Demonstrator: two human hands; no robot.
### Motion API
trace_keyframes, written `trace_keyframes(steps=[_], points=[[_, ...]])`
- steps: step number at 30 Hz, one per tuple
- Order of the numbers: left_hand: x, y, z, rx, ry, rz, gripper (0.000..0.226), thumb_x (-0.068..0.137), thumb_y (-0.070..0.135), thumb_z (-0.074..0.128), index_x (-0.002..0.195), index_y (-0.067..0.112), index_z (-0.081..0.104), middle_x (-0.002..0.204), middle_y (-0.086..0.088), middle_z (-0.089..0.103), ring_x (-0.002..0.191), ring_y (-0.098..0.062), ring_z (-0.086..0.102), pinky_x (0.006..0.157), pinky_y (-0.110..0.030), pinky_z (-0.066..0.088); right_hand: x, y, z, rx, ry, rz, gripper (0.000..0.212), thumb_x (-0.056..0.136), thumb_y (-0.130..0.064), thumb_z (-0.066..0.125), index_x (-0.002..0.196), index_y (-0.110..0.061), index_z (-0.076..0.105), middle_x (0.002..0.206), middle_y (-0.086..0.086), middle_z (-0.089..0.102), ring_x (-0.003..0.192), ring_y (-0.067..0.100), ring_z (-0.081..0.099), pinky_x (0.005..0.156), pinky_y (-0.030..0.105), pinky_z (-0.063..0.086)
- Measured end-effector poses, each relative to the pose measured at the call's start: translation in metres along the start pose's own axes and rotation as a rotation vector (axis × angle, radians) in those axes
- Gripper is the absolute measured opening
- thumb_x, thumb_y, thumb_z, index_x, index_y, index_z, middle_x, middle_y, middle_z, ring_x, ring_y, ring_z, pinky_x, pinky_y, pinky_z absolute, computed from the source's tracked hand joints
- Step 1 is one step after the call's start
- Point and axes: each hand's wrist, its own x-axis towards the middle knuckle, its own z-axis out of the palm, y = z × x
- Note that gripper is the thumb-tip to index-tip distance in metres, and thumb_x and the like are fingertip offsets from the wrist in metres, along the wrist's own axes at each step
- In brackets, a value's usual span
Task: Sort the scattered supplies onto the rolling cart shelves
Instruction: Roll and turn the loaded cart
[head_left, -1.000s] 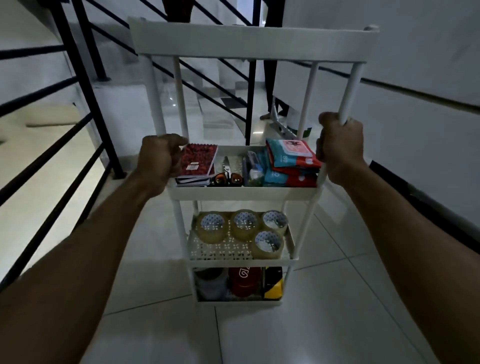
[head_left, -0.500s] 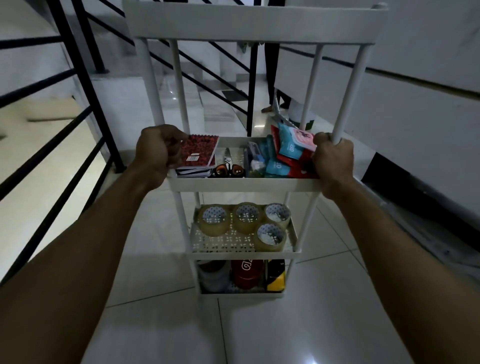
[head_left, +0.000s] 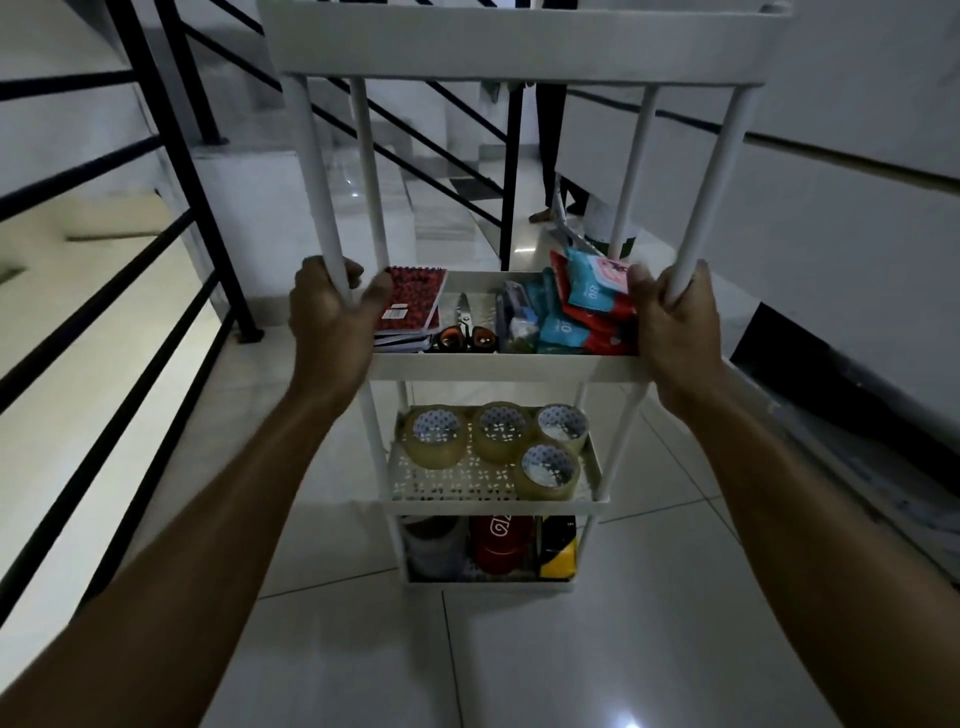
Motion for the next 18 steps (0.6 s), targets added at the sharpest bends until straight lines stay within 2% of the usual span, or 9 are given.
trace_keyframes(steps=[1,2,4,6,8,11,14,16,18], points=[[-0.007,-0.010,-0.002,0.078,-0.008,0.012,0.042,0.083,0.044,0.067,0.106,0.016,0.046,0.111,-0.013,0.053,0.105,-0.020,0.057,0.086,-0.039,0.051,-0.004,0.001,0.000,-0.024,0.016,-0.042,0.037,0.088,-0.052,0.061,0.102,-0.022,0.045,0.097,-0.006,0.063,0.084,0.000,0.069,0.058,0.021,0.057],[-0.014,-0.020,-0.004,0.099,-0.026,-0.006,0.058,0.079,0.047,0.071,0.115,0.012,0.041,0.120,-0.015,0.046,0.109,-0.021,0.053,0.089,-0.037,0.050,-0.009,0.003,0.000,-0.041,0.045,-0.073,0.045,0.085,-0.054,0.064,0.108,-0.022,0.042,0.107,-0.005,0.056,0.092,0.000,0.065,0.063,0.022,0.058],[-0.028,-0.037,-0.006,-0.033,-0.150,-0.141,0.078,0.074,0.041,0.078,0.126,0.013,0.027,0.126,-0.008,0.041,0.108,-0.005,0.052,0.081,-0.017,0.052,-0.020,0.014,0.000,-0.057,0.109,-0.069,0.066,0.075,-0.059,0.071,0.122,-0.028,0.034,0.126,0.003,0.039,0.116,0.008,0.052,0.080,0.027,0.057],[-0.037,-0.054,-0.004,-0.106,-0.294,-0.271,0.082,0.070,0.027,0.082,0.126,0.017,0.023,0.121,0.002,0.048,0.105,-0.004,0.055,0.074,-0.015,0.053,-0.033,0.030,0.001,-0.004,0.089,0.042,0.089,0.064,-0.058,0.079,0.130,-0.031,0.024,0.137,0.009,0.029,0.127,0.022,0.043,0.091,0.036,0.054],[-0.042,-0.066,0.001,-0.050,-0.353,-0.284,0.068,0.071,0.014,0.083,0.121,0.016,0.037,0.103,0.003,0.060,0.092,-0.006,0.062,0.068,-0.017,0.052,-0.046,0.045,0.003,0.135,-0.027,0.176,0.098,0.061,-0.044,0.084,0.130,-0.028,0.017,0.139,0.012,0.034,0.123,0.021,0.052,0.089,0.035,0.056],[-0.044,-0.075,0.009,-0.050,-0.276,-0.300,0.039,0.078,0.002,0.075,0.109,0.019,0.059,0.072,0.007,0.065,0.064,0.000,0.063,0.060,-0.022,0.051,-0.053,0.063,0.003,0.181,-0.115,0.224,0.087,0.067,-0.024,0.084,0.123,-0.024,0.017,0.129,0.013,0.049,0.106,0.008,0.064,0.076,0.021,0.055],[-0.041,-0.081,0.015,-0.088,-0.189,-0.357,0.026,0.081,0.003,0.071,0.084,0.029,0.068,0.062,0.018,0.067,0.057,-0.002,0.059,0.051,-0.019,0.046,-0.050,0.069,0.001,0.200,-0.117,0.244,0.078,0.068,-0.014,0.085,0.119,-0.021,0.025,0.123,0.009,0.056,0.105,0.010,0.066,0.075,0.024,0.057],[-0.037,-0.085,0.019,-0.062,-0.134,-0.389,0.025,0.077,-0.001,0.071,0.067,0.022,0.067,0.050,0.018,0.060,0.051,-0.003,0.053,0.052,-0.021,0.043,-0.048,0.072,-0.001,0.161,-0.134,0.241,0.069,0.070,-0.010,0.085,0.122,-0.016,0.040,0.117,0.003,0.065,0.103,0.009,0.067,0.074,0.025,0.057],[-0.035,-0.084,0.021,-0.052,-0.107,-0.428,0.021,0.072,-0.006,0.069,0.059,0.010,0.063,0.042,0.016,0.054,0.049,-0.008,0.049,0.052,-0.022,0.039,-0.046,0.073,0.001,0.099,-0.101,0.226,0.046,0.074,-0.013,0.082,0.114,-0.018,0.060,0.105,-0.008,0.073,0.095,0.005,0.069,0.069,0.018,0.056]])
